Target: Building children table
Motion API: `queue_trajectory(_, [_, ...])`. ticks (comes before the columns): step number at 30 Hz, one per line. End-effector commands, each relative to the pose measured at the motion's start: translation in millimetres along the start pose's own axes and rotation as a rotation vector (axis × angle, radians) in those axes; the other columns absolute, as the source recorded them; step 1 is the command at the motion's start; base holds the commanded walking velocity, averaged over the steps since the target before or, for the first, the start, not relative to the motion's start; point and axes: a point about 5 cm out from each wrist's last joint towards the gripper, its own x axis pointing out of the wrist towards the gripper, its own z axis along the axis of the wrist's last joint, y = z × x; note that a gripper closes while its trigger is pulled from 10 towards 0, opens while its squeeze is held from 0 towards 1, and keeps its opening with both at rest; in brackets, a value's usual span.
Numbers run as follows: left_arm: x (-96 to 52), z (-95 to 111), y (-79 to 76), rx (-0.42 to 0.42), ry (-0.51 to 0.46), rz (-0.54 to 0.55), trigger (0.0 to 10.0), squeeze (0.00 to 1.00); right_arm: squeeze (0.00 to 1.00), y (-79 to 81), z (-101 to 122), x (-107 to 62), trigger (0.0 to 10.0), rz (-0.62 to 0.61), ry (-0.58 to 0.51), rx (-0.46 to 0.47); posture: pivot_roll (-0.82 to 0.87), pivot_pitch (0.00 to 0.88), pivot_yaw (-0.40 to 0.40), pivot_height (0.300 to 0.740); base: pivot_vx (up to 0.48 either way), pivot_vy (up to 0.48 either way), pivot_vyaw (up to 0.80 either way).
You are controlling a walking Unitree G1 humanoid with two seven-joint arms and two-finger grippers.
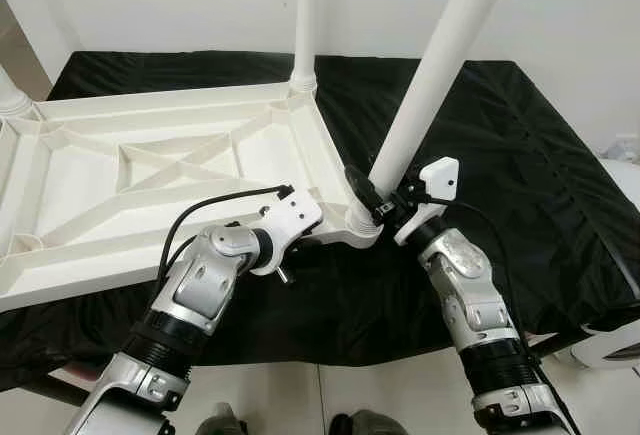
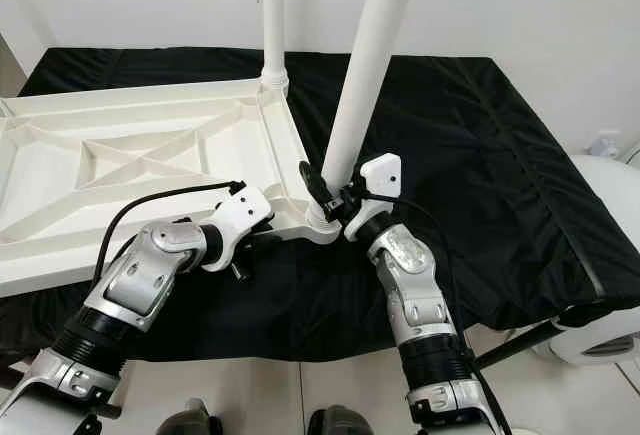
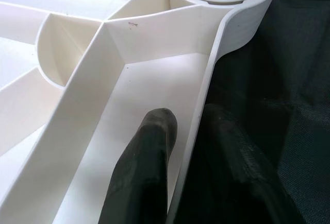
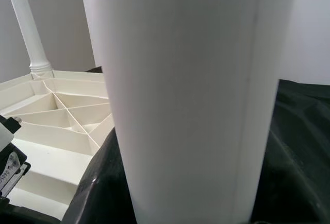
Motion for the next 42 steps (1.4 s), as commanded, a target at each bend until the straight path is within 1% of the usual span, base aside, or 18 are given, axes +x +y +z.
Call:
queue_trajectory(1, [-6.6, 22, 11.7, 0.041, -0.085, 0.100, 10.0, 0.00, 0.00, 0.9, -29, -10.7, 10.0, -0.019, 0.152, 0.057, 0.00, 0.038, -0.050, 0.740, 0.000, 0.000, 0.00])
queue_trajectory(2, [-6.6, 22, 11.7, 0.041, -0.085, 0.100, 10.0, 0.00, 0.00, 0.9, -29, -10.7, 10.0, -0.019, 0.152, 0.057, 0.00, 0.038, -0.050, 0.740, 0.000, 0.000, 0.00])
queue_trajectory(4, [-6.9, 23, 11.7, 0.044, -0.087, 0.099, 10.0, 0.00, 0.00, -6.7, -31, -6.5, 10.0, -0.063, 0.173, 0.076, 0.00, 0.036, -0.047, 0.740, 0.000, 0.000, 0.00])
queue_trajectory(5, [-6.9, 23, 11.7, 0.044, -0.087, 0.099, 10.0, 0.00, 0.00, -6.7, -31, -6.5, 10.0, -0.063, 0.173, 0.076, 0.00, 0.036, -0.047, 0.740, 0.000, 0.000, 0.00])
queue_trajectory(7, [-7.1, 23, 11.7, 0.045, -0.089, 0.099, 10.0, 0.00, 0.00, -12.1, -31, -2.6, 10.0, -0.085, 0.185, 0.083, 0.00, 0.036, -0.048, 0.740, 0.000, 0.000, 0.00])
queue_trajectory(14, [-8.3, 24, 11.8, 0.046, -0.090, 0.100, 10.0, 0.00, 0.00, -15.2, -33, 2.3, 10.0, -0.093, 0.199, 0.094, 0.01, 0.038, -0.048, 0.740, 0.000, 0.000, 0.00])
queue_trajectory(18, [-9.2, 24, 11.9, 0.046, -0.091, 0.102, 10.0, 0.00, 0.00, -12.7, -35, 4.3, 10.0, -0.084, 0.201, 0.098, 0.01, 0.040, -0.048, 0.740, 0.000, 0.000, 0.00])
queue_trajectory(23, [-9.6, 24, 11.5, 0.047, -0.091, 0.100, 10.0, 0.00, 0.00, -9.9, -40, 3.1, 10.0, -0.076, 0.218, 0.115, 0.01, 0.041, -0.049, 0.740, 0.000, 0.000, 0.00])
queue_trajectory(25, [-9.9, 24, 11.1, 0.047, -0.092, 0.100, 10.0, 0.00, 0.00, -9.1, -43, 1.0, 10.0, -0.088, 0.225, 0.112, 0.01, 0.040, -0.050, 0.740, 0.000, 0.000, 0.00])
queue_trajectory(32, [-10.0, 25, 10.9, 0.048, -0.096, 0.100, 10.0, 0.00, 0.00, -8.8, -42, 1.7, 10.0, -0.105, 0.215, 0.105, 0.01, 0.040, -0.050, 0.740, 0.000, 0.000, 0.00])
queue_trajectory(35, [-9.6, 27, 10.3, 0.047, -0.102, 0.101, 10.0, 0.00, 0.00, -6.5, -40, 3.6, 10.0, -0.138, 0.191, 0.094, 0.01, 0.040, -0.051, 0.740, 0.000, 0.000, 0.00])
queue_trajectory(37, [-9.2, 30, 8.7, 0.043, -0.111, 0.102, 10.0, 0.00, 0.00, -2.0, -37, 6.4, 10.0, -0.175, 0.163, 0.087, 0.01, 0.043, -0.053, 0.740, 0.000, 0.000, 0.00])
queue_trajectory(38, [-9.2, 30, 8.7, 0.043, -0.111, 0.102, 10.0, 0.00, 0.00, -2.0, -37, 6.4, 10.0, -0.175, 0.163, 0.087, 0.01, 0.043, -0.053, 0.740, 0.000, 0.000, 0.00])
queue_trajectory(42, [-8.2, 34, 5.4, 0.042, -0.123, 0.100, 10.0, 0.00, 0.00, 6.7, -33, 11.8, 10.0, -0.215, 0.131, 0.099, 0.01, 0.043, -0.055, 0.740, 0.000, 0.000, 0.00])
